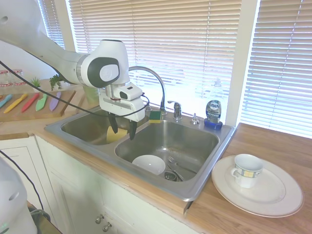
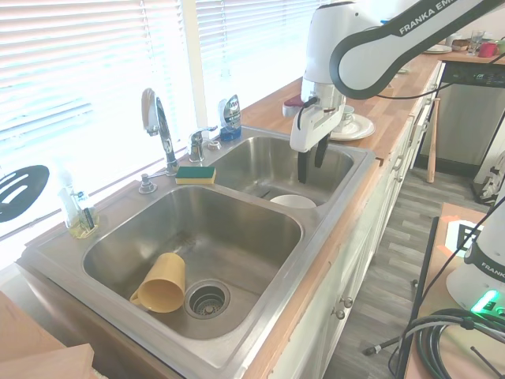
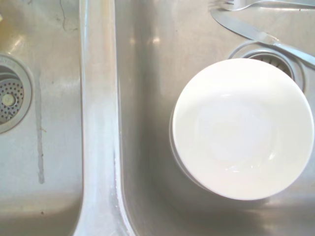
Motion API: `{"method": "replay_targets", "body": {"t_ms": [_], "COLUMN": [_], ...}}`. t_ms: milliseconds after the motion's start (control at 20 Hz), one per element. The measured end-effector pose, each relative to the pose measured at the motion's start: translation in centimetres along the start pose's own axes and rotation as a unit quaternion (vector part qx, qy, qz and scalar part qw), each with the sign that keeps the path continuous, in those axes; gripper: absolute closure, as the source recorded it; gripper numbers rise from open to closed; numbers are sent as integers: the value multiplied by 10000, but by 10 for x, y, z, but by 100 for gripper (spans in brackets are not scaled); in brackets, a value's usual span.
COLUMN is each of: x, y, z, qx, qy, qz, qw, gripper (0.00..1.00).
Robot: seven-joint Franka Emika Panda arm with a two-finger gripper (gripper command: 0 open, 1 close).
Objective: Turn on the faucet
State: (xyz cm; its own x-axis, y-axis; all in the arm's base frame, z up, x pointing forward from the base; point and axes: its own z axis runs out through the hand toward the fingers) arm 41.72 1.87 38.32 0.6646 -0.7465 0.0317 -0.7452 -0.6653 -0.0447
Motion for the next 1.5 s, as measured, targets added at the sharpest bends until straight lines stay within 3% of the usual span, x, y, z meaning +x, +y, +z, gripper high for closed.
{"method": "replay_targets", "body": {"t_ms": [100,150,1100,1500], "x": [0,1,16,26], "y": [0,0,7,-7], "z": [3,4,13,16], "qx": [-35,-48,-135,-158], "qy": [-17,-17,63,130], "qz": [-9,-9,91,150], "qw": [10000,10000,9998,9997], "gripper": [0,100,100,100]}}
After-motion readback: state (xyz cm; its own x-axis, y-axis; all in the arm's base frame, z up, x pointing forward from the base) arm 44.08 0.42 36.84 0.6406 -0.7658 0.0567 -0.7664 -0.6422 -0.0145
